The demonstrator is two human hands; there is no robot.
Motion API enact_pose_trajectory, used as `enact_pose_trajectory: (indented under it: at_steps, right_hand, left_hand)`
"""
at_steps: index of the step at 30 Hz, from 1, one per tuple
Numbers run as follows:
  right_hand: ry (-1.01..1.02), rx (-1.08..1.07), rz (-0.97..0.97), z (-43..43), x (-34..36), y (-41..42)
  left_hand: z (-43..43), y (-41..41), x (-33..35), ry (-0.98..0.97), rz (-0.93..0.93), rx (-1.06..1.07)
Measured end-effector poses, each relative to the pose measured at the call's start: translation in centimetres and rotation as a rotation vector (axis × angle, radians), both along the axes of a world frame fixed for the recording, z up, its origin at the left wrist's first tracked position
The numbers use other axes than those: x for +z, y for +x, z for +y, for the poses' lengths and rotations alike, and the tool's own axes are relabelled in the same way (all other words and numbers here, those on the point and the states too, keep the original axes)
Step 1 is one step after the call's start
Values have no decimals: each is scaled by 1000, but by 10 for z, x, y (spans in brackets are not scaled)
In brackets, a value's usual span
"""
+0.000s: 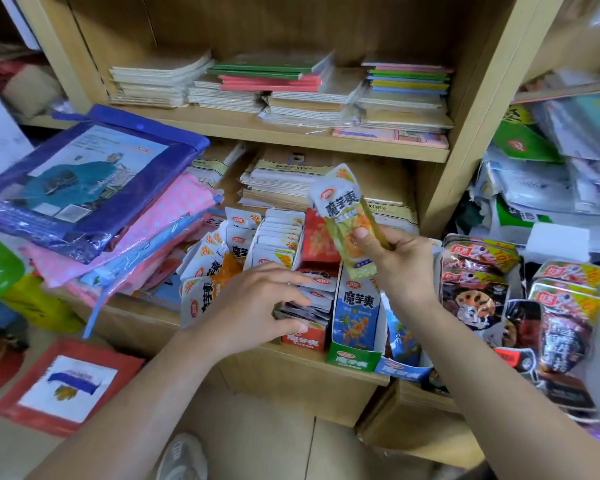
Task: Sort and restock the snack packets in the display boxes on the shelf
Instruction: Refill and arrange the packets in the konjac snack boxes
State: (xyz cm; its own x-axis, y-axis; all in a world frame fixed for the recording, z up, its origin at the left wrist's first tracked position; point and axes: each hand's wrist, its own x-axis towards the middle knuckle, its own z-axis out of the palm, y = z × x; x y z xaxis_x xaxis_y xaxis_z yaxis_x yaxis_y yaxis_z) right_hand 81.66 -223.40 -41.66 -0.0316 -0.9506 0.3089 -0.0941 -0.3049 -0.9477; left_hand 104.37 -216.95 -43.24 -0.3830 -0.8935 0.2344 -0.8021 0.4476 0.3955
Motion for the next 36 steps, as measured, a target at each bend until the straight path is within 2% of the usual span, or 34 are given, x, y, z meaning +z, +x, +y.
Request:
enact_pose_trajectory:
  at_steps: [3,6,12,16,19,25,27,31,34,36]
  right_hand:
    - [70,-69,-198,2,7,-9]
    - [168,-131,-282,0,11,-20]
    - [198,-160,-156,8,17,-37]
    - [205,-210,-152,5,13,-50]
    - [216,-156,-178,8,15,-50]
    - [242,-19,-152,11,16,-38]
    - [246,8,-157,11,15,-31]
    - [265,41,-176,11,12,-13]
    - [255,63,-163,9,9,-6]
    - [231,70,-142,8,7,-1]
  left_hand:
    - [0,0,1,-5,5,9]
    - [-2,-1,0,-53,47,2]
    - [-6,-5,4,-72,96,22]
    - [-8,-2,13,29,82,24]
    - [-17,1,17,73,188,55]
    - [-7,16,15,245,175,10]
    - [-3,29,15,199,249,83]
    - [-5,60,13,7,204,214]
    - [-9,74,8,-128,73,254]
    - [-10,80,6,-139,-34,277]
